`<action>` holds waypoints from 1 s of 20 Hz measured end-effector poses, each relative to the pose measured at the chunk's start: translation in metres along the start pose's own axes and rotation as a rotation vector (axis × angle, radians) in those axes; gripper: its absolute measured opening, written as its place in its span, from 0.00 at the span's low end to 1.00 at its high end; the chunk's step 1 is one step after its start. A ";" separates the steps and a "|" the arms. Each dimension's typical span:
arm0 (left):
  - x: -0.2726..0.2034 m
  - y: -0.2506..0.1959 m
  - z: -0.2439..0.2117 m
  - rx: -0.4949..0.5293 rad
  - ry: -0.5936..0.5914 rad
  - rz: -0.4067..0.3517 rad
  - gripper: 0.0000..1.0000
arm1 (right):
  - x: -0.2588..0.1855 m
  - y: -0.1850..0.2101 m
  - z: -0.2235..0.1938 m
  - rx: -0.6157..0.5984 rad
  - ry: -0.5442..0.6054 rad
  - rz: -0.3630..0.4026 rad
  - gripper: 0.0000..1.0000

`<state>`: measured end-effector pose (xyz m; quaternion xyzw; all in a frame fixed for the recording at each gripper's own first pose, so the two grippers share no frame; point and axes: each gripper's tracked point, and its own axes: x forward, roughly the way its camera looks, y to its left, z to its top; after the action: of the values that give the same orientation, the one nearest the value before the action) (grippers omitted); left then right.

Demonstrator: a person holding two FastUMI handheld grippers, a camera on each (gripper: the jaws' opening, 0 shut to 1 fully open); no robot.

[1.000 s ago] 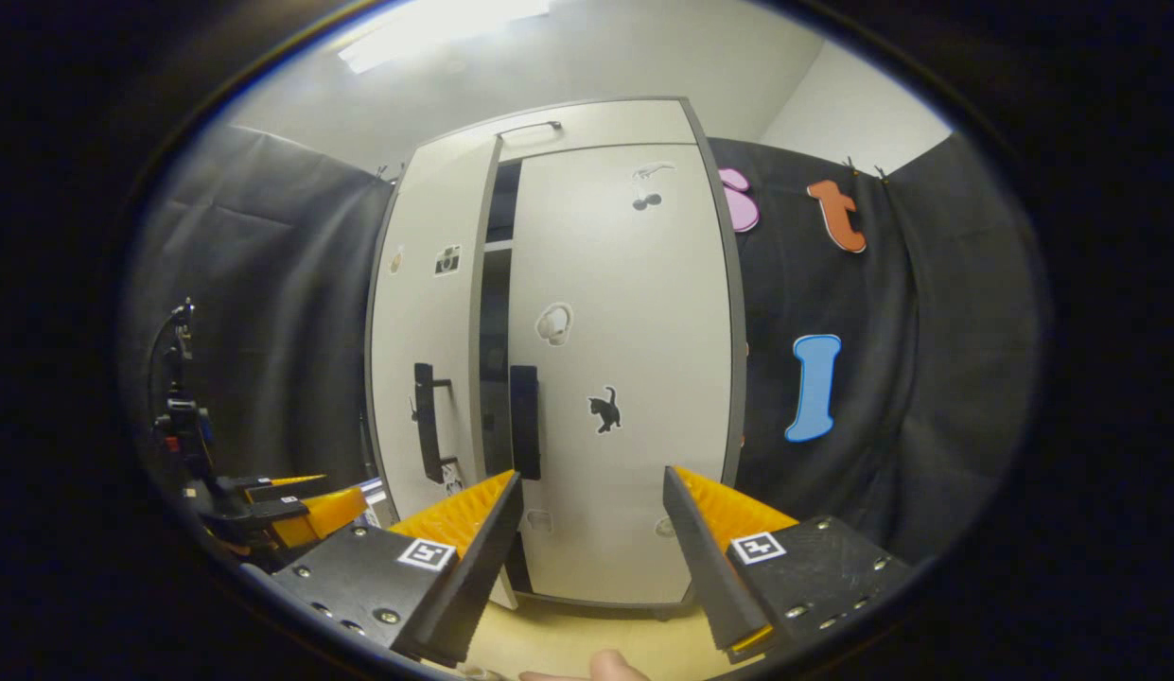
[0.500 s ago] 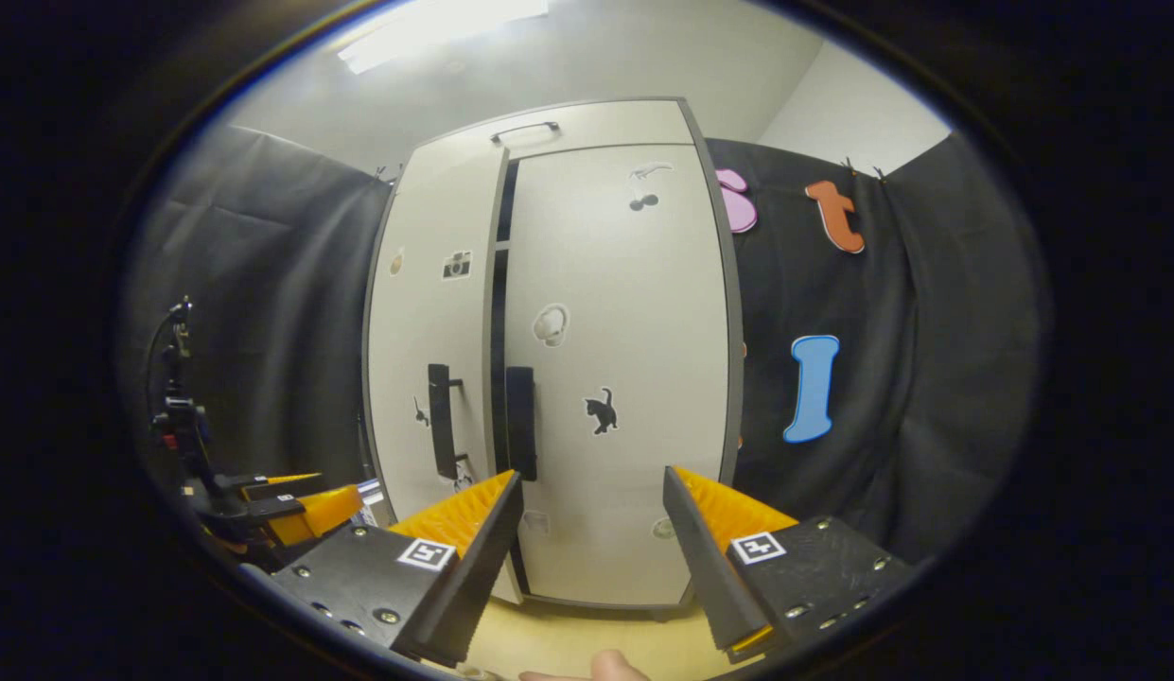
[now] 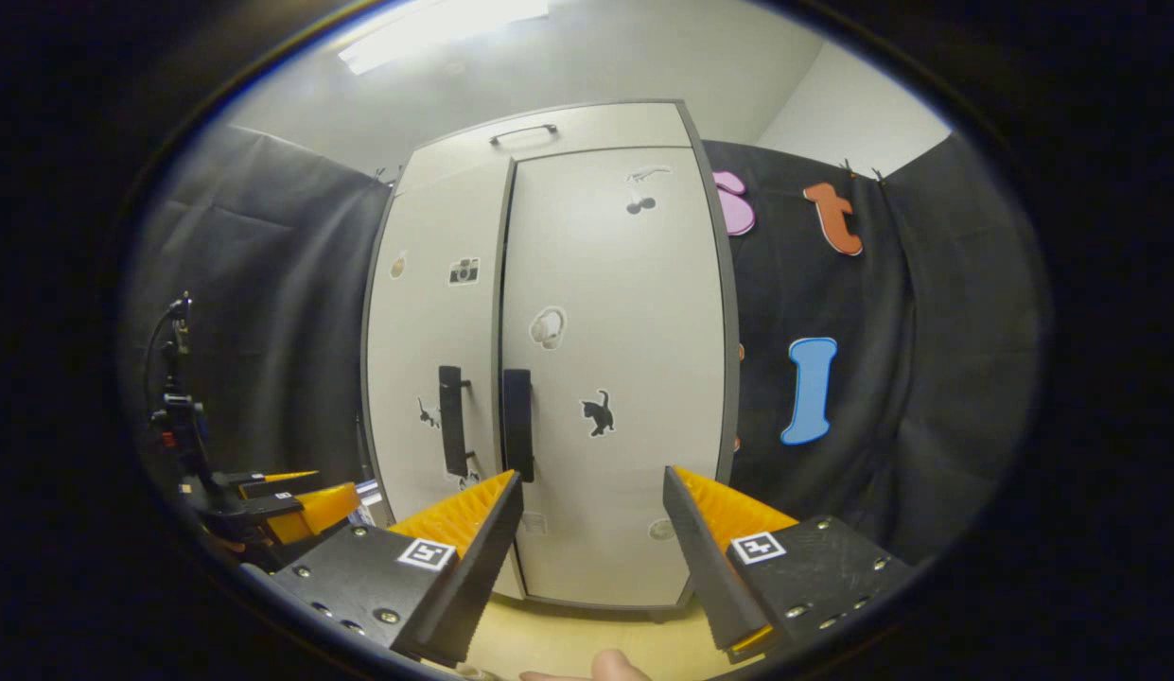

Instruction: Grasp the bottle in the cabinet with the left hand and place it on the coaster, then close the right door with the right hand and the left door with the left hand.

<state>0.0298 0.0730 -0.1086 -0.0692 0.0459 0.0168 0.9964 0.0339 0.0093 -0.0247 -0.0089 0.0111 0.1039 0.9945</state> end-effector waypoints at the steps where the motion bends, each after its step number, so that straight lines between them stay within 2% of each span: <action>1: -0.001 -0.001 0.005 0.001 -0.006 0.005 0.95 | -0.001 -0.001 0.002 0.002 -0.004 -0.003 0.86; 4: -0.004 -0.007 0.027 0.024 -0.028 0.025 0.94 | -0.003 -0.007 0.011 -0.007 -0.023 -0.008 0.86; 5: -0.005 -0.008 0.038 0.039 -0.038 0.032 0.94 | -0.005 -0.010 0.016 -0.019 -0.033 -0.013 0.90; 6: -0.005 -0.011 0.049 0.052 -0.044 0.040 0.94 | -0.005 -0.016 0.023 -0.034 -0.047 -0.024 0.86; 7: -0.004 -0.014 0.059 0.061 -0.056 0.045 0.94 | -0.005 -0.024 0.030 -0.046 -0.064 -0.035 0.90; 10: -0.002 -0.028 0.089 0.048 -0.071 0.066 0.95 | -0.001 -0.050 0.055 -0.055 -0.107 -0.075 0.90; 15: -0.004 -0.076 0.130 0.033 -0.103 0.032 0.95 | -0.011 -0.090 0.073 -0.059 -0.132 -0.130 0.90; 16: -0.004 -0.085 0.133 0.041 -0.102 0.026 0.95 | -0.014 -0.095 0.073 -0.060 -0.127 -0.130 0.86; 18: -0.003 -0.105 0.140 0.039 -0.119 0.001 0.95 | -0.020 -0.108 0.072 -0.074 -0.121 -0.138 0.86; 19: -0.003 -0.116 0.140 0.033 -0.125 -0.011 0.95 | -0.023 -0.113 0.071 -0.084 -0.118 -0.140 0.90; 20: -0.003 -0.125 0.138 0.032 -0.121 -0.022 0.95 | -0.025 -0.119 0.070 -0.092 -0.114 -0.139 0.90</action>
<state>0.0445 -0.0319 0.0447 -0.0527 -0.0149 0.0094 0.9985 0.0350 -0.1108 0.0481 -0.0496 -0.0509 0.0354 0.9968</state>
